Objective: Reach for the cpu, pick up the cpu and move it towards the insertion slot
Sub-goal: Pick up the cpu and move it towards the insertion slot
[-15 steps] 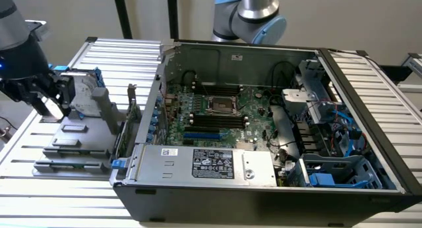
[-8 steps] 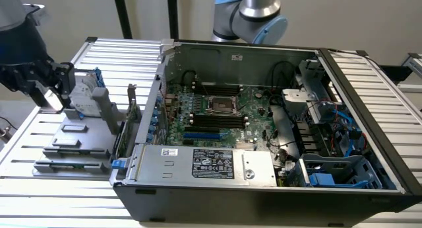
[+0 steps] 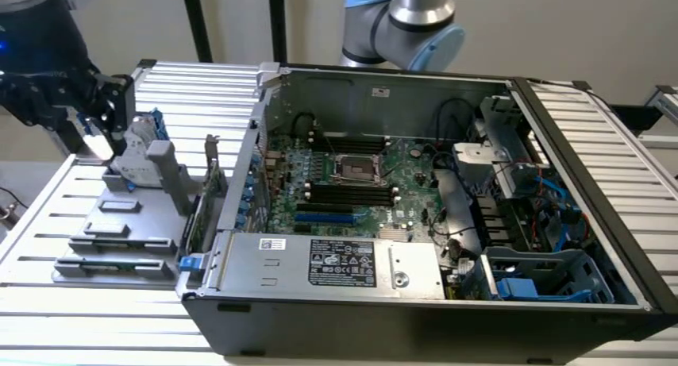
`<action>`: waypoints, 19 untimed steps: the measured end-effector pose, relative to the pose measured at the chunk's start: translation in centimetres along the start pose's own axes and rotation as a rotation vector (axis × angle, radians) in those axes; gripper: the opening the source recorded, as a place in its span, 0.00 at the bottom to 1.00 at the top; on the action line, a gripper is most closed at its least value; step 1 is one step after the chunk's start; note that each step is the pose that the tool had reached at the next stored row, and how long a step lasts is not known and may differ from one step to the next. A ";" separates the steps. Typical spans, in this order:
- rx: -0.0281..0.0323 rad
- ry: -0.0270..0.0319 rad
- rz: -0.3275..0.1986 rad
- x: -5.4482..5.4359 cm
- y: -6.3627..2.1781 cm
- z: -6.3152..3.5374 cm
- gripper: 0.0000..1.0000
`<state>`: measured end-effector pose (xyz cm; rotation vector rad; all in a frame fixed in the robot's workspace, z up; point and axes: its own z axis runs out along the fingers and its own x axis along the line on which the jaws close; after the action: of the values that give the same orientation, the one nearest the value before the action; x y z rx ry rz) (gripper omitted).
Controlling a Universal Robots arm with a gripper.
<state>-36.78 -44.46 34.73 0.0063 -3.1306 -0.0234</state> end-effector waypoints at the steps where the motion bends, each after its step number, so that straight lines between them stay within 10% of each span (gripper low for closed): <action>1: -0.0016 0.0001 0.000 -0.4 -0.02 -0.44 0.55; 19: -0.0283 0.0024 0.000 -8.6 -0.03 -2.87 0.55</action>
<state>-28.16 -44.50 37.50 0.0068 -3.1275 -0.0676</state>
